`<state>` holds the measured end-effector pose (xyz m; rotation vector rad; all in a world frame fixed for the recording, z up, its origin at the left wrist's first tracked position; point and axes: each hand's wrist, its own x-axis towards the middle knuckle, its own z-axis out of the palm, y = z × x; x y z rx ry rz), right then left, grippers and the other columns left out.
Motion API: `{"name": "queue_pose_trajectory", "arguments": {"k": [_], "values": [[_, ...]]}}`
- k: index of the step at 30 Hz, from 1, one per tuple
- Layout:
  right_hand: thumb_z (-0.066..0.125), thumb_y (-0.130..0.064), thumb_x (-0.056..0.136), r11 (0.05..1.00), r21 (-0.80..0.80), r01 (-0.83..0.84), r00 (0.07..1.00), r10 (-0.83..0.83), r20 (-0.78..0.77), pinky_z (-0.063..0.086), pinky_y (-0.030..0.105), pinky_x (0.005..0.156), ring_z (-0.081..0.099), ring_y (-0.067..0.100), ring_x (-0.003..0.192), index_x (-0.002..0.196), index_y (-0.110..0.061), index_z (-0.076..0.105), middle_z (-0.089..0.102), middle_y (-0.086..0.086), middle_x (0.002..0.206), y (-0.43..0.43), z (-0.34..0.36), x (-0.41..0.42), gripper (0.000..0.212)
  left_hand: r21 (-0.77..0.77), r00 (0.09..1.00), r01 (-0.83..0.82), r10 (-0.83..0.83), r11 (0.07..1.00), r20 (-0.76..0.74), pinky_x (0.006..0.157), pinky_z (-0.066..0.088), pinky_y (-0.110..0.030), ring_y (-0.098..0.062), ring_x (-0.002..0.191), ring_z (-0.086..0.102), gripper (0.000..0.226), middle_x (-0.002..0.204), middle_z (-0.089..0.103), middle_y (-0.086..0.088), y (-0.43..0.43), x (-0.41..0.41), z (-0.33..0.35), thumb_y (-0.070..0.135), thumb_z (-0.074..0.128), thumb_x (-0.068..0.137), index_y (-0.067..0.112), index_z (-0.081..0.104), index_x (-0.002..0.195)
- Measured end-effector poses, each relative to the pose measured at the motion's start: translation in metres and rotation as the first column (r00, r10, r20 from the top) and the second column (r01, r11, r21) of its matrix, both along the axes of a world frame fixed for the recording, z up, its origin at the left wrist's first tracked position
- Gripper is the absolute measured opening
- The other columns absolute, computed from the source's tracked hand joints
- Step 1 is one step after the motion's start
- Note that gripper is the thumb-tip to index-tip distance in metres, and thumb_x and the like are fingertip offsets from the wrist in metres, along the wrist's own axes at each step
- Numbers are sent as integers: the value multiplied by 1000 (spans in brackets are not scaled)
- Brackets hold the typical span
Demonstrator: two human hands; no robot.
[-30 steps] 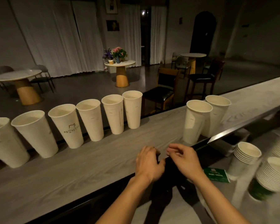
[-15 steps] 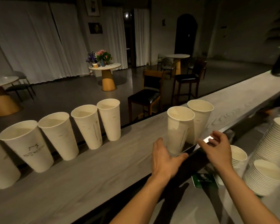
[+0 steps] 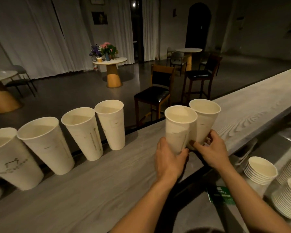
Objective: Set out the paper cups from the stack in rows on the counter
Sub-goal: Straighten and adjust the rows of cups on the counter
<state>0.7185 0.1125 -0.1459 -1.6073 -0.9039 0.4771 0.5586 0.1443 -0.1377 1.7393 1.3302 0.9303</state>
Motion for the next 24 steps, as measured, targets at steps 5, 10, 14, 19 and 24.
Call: {"name": "queue_pose_trajectory", "arguments": {"k": [5,10,14,19,24], "values": [[87,-24,77,998,-28,-54,997,55,59,54,46,102,62,20,121,134,-20,55,65,2,133,43,-5,-24,65,-21,981,-187,188,982,41,97,47,-32,-21,126,58,67,133,61,-1,43,-30,3,35,86,81,20,52,137],[86,-21,81,993,-28,-118,990,120,70,52,35,99,58,15,116,137,-18,52,61,-3,127,84,-2,-48,65,-8,943,-327,327,945,67,108,49,-43,-23,133,55,73,140,60,-1,70,-41,2,32,87,82,21,49,143],[85,-23,81,986,-31,-162,979,165,118,53,38,100,61,19,121,137,-19,53,63,4,134,114,-2,-54,65,-23,906,-413,413,911,89,101,51,-42,-28,126,58,64,132,60,-6,85,-40,-3,31,84,85,16,51,137],[84,-18,82,979,-25,-200,969,202,144,54,39,101,61,18,119,140,-18,51,64,5,134,137,-2,-56,67,-29,897,-428,428,903,105,102,50,-40,-27,126,57,66,135,59,-7,97,-35,-4,33,81,88,15,47,142],[85,-22,80,973,-26,-228,963,230,142,54,44,103,62,20,122,142,-19,50,64,5,136,145,-8,-52,72,-20,897,-432,432,902,94,101,47,-36,-27,127,57,68,135,60,-10,101,-30,-5,35,79,90,13,47,146]]}}
